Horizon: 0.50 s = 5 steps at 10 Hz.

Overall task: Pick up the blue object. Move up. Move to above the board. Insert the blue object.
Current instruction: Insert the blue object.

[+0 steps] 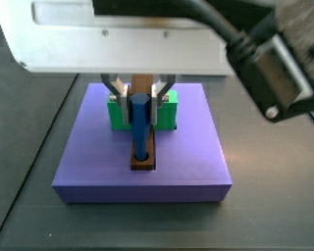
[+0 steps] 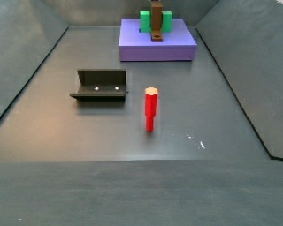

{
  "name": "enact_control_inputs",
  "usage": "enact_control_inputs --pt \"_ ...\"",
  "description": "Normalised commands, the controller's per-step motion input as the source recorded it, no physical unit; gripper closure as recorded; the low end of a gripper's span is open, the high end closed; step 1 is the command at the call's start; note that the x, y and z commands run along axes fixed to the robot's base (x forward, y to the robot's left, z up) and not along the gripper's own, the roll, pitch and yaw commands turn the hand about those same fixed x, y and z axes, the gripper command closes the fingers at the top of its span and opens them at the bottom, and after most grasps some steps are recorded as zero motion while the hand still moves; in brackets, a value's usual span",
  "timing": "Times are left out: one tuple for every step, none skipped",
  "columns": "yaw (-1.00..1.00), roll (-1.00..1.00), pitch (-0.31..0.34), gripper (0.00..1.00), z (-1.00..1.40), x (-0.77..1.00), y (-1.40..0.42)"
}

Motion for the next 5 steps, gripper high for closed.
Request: enact_control_inputs --pt "0.0 0.06 0.0 1.0 -0.3 0.25 -0.04" --pt "0.0 0.07 0.014 1.0 -0.29 0.33 -0.01" --pt "0.0 0.08 0.013 1.0 -0.3 0.33 0.0" --pt "0.0 0.14 0.017 1.0 -0.37 0.18 0.0" --pt "0.0 0.15 0.013 1.0 -0.39 0.0 0.0"
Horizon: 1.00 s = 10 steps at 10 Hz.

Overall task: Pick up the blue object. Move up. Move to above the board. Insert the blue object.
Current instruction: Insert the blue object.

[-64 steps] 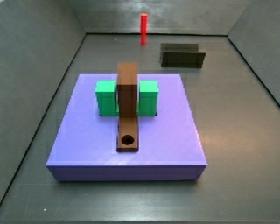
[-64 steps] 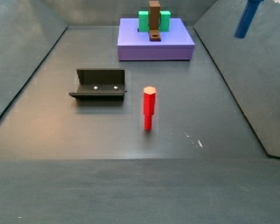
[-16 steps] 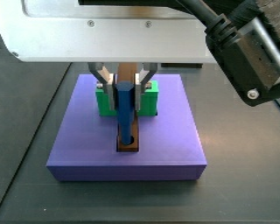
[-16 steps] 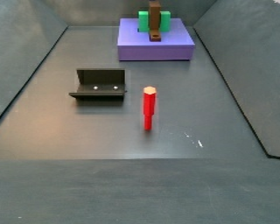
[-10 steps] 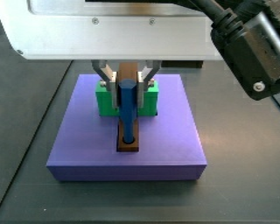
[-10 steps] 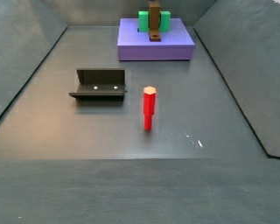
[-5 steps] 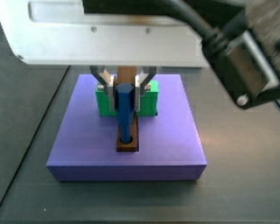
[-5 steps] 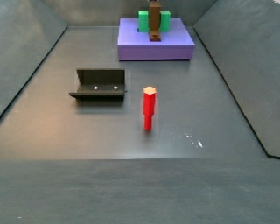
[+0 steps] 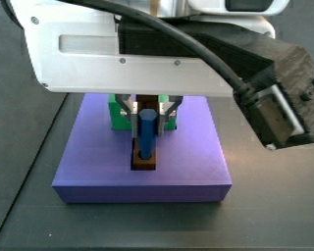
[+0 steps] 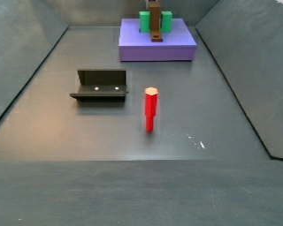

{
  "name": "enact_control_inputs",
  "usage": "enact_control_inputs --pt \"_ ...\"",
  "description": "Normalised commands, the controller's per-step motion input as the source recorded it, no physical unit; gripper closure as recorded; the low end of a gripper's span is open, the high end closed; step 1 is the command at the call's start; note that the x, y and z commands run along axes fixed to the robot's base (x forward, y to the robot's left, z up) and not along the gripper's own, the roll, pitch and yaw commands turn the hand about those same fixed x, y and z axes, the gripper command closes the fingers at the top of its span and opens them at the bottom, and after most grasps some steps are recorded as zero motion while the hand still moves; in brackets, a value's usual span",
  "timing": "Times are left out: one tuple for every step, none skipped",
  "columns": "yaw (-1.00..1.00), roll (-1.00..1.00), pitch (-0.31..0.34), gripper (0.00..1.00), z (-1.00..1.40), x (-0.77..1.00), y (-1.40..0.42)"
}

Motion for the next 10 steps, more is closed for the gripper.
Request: enact_control_inputs --pt "0.0 0.15 0.004 1.0 -0.42 0.0 -0.03" --pt "0.0 0.14 0.0 1.0 -0.51 0.0 -0.14" --pt "0.0 0.14 0.0 1.0 -0.5 0.0 -0.13" --pt "0.18 0.04 0.01 1.0 -0.07 0.06 -0.39" --pt "0.22 0.0 0.0 1.0 -0.08 0.21 -0.39" --pt "0.0 0.07 0.0 1.0 -0.29 0.05 -0.1" --pt "0.0 0.11 0.0 1.0 -0.38 0.0 -0.01" --pt "0.0 0.13 -0.001 1.0 -0.59 0.0 -0.03" --pt "0.0 0.0 0.0 1.0 -0.2 0.0 0.0" --pt "0.0 0.0 0.0 1.0 0.0 0.0 0.0"
